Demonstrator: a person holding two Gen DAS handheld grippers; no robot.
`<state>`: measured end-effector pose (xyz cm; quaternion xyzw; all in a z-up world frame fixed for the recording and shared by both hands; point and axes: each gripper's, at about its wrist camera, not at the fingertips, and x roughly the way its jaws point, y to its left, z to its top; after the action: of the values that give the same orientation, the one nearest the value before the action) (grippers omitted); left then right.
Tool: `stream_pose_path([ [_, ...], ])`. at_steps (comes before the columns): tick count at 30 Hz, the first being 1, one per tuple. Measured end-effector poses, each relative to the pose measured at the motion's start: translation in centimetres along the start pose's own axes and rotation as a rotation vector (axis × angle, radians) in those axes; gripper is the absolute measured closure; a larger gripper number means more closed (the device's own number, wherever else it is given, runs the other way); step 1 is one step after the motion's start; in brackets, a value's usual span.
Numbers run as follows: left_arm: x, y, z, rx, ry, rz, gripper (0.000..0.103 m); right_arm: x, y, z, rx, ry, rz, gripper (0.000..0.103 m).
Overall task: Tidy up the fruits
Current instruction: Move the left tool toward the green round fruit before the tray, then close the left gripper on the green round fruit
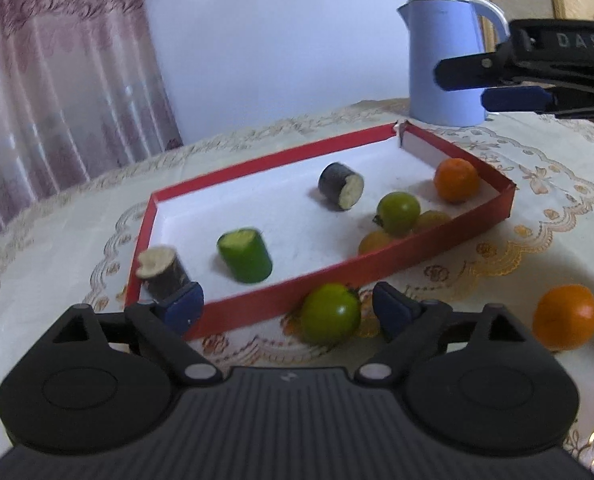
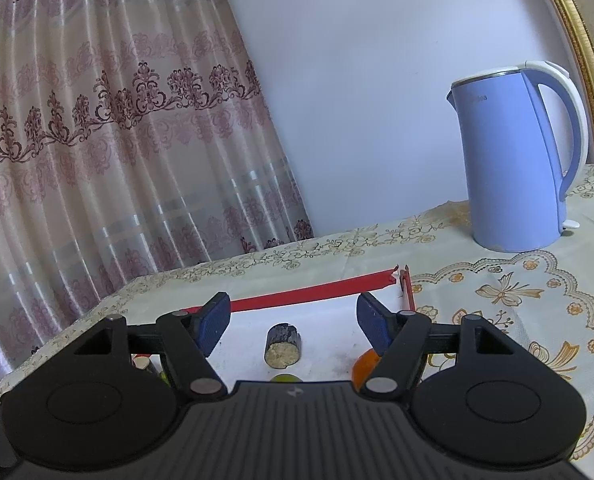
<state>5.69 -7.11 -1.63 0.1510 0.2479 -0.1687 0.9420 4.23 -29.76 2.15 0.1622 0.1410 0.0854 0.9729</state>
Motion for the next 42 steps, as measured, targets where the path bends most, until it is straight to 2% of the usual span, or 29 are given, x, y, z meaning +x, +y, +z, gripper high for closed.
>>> stream_pose_path([
  [8, 1.1, -0.4, 0.3, 0.008, 0.015, 0.009, 0.014, -0.1, 0.2, -0.1, -0.001, -0.004, 0.010, 0.034],
  [13, 0.8, -0.5, 0.1, 0.020, 0.016, 0.025, 0.023, 0.0, 0.1, -0.1, -0.002, -0.006, 0.006, 0.034],
  [22, -0.5, 0.2, -0.2, 0.001, -0.008, 0.003, 0.041, 0.0, -0.1, -0.2, 0.002, -0.004, -0.005, 0.034],
  [26, -1.0, 0.2, -0.7, 0.030, -0.007, -0.055, 0.041, 0.0, -0.2, -0.2, 0.003, -0.004, -0.006, 0.034],
  [27, -0.9, 0.3, -1.0, 0.023, 0.010, -0.075, 0.037, 0.0, -0.2, -0.2, 0.003, -0.005, -0.006, 0.034],
  [28, -0.8, 0.4, -1.1, 0.017, 0.015, -0.064, 0.029, 0.0, -0.2, -0.2, 0.003, -0.006, -0.005, 0.034],
  [30, -0.5, 0.8, -1.1, -0.010, 0.025, -0.056, 0.023, 0.1, -0.3, -0.2, 0.004, -0.005, -0.005, 0.034],
  [35, -0.2, 0.8, -1.0, -0.013, 0.035, -0.063, 0.025, 0.1, -0.3, -0.2, 0.001, -0.004, -0.002, 0.034],
  [38, -0.3, 0.7, -1.0, -0.007, 0.037, -0.080, 0.033, 0.1, -0.3, -0.2, 0.001, -0.005, -0.002, 0.034],
  [39, -0.3, 0.8, -1.0, -0.008, 0.038, -0.093, 0.039, 0.1, -0.4, -0.2, 0.000, -0.005, -0.002, 0.034],
  [40, -0.3, 0.7, -1.0, -0.010, 0.041, -0.108, 0.055, 0.1, -0.4, -0.2, 0.000, -0.005, -0.003, 0.034],
  [42, 0.1, 0.6, -1.1, -0.005, 0.065, -0.123, 0.071, 0.1, -0.4, -0.1, 0.001, -0.006, -0.003, 0.034],
])
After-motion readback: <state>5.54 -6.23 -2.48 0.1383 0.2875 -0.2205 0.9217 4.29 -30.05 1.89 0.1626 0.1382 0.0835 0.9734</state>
